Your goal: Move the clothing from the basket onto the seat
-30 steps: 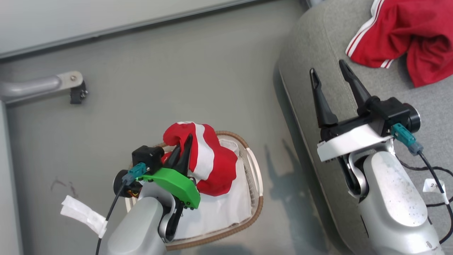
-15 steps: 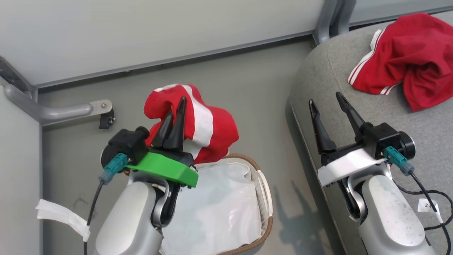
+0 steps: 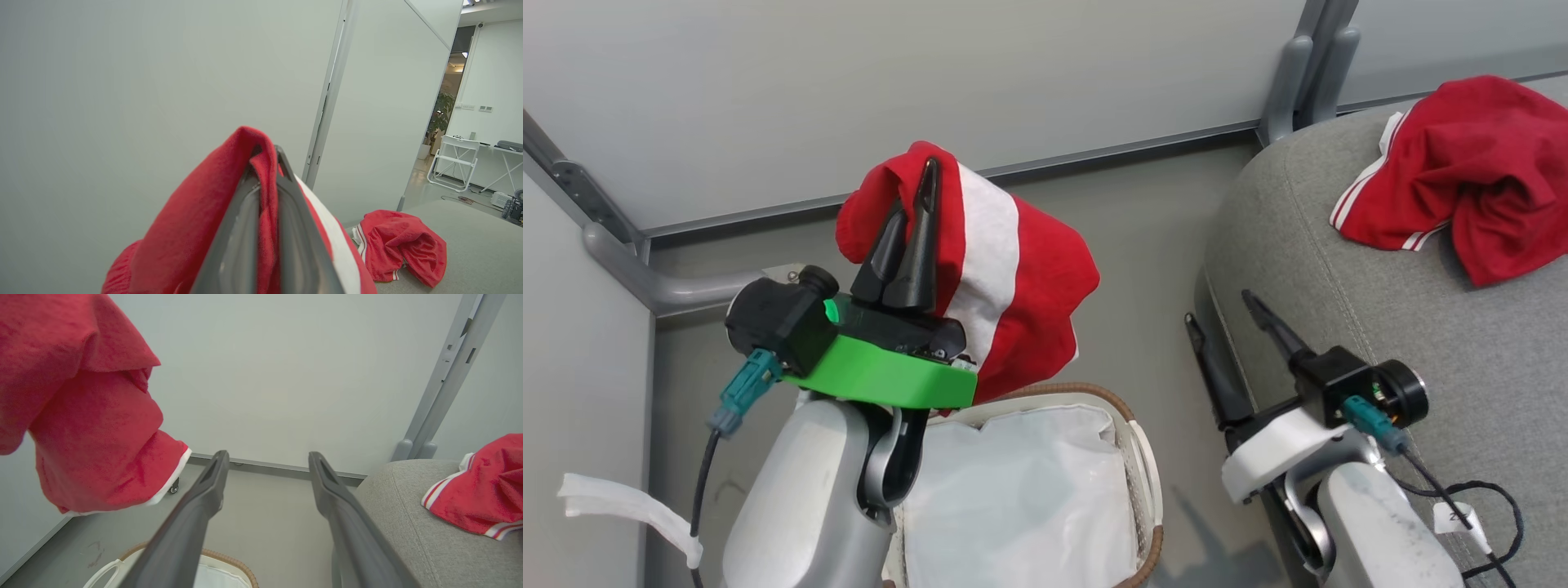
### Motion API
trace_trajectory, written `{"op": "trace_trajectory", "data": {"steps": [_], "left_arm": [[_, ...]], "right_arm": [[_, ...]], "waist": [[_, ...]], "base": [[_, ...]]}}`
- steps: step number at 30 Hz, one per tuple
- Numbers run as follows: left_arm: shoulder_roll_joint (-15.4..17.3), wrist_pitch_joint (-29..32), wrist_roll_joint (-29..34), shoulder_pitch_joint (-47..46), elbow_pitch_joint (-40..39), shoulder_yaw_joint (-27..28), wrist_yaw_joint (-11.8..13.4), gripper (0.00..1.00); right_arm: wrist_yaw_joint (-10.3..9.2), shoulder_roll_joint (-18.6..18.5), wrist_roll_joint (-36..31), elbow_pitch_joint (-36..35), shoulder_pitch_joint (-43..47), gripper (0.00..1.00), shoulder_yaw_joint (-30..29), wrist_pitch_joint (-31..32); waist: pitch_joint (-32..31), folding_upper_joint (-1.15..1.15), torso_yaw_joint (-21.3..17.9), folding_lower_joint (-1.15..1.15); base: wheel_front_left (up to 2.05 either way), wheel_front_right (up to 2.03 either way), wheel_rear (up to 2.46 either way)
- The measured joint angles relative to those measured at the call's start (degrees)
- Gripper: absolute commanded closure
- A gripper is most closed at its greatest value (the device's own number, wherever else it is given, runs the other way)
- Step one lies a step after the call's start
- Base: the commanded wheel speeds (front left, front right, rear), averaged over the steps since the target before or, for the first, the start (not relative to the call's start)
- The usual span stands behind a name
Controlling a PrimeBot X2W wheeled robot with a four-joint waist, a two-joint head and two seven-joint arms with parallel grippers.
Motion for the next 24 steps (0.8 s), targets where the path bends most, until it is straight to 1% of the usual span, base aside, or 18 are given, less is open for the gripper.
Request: {"op": "trace_trajectory", "data": {"steps": [3, 7, 12, 16, 24], "left_arm": [[0.00, 0.00, -0.07, 0.75, -0.08, -0.35, 0.00, 1.00], [0.01, 0.00, -0.36, 1.01, -0.23, -1.16, 0.00, 1.00], [-0.01, 0.01, -0.99, 1.33, -0.38, -2.80, -0.02, 1.00], [0.00, 0.00, -1.51, 1.51, -0.55, -4.23, -0.03, 1.00], [0.00, 0.00, -2.75, 1.52, -0.31, -6.75, -0.03, 1.00]], "right_arm": [[0.00, -0.01, -0.64, 1.04, 0.48, 0.00, 4.24, 0.01], [0.00, -0.68, 0.21, 1.78, 0.27, 0.00, 10.32, 0.01], [0.00, -1.82, 2.19, 2.48, -3.19, 0.00, 17.02, 0.00], [0.00, -1.94, 2.52, 3.83, -6.37, 0.00, 19.86, 0.00], [0.00, -1.40, 2.60, 4.94, -9.75, 0.00, 22.72, 0.00]], "waist": [[-0.45, 0.00, 0.34, 0.00], [-0.85, 0.00, 1.03, 0.00], [-1.42, 0.00, 2.23, 0.00], [-1.83, 0.00, 3.38, 0.00], [-1.98, 0.00, 5.56, 0.00]], "base": [[0.00, 0.00, 0.00], [0.00, 0.00, 0.00], [0.00, 0.00, 0.00], [0.00, 0.00, 0.00], [0.00, 0.00, 0.00]]}}
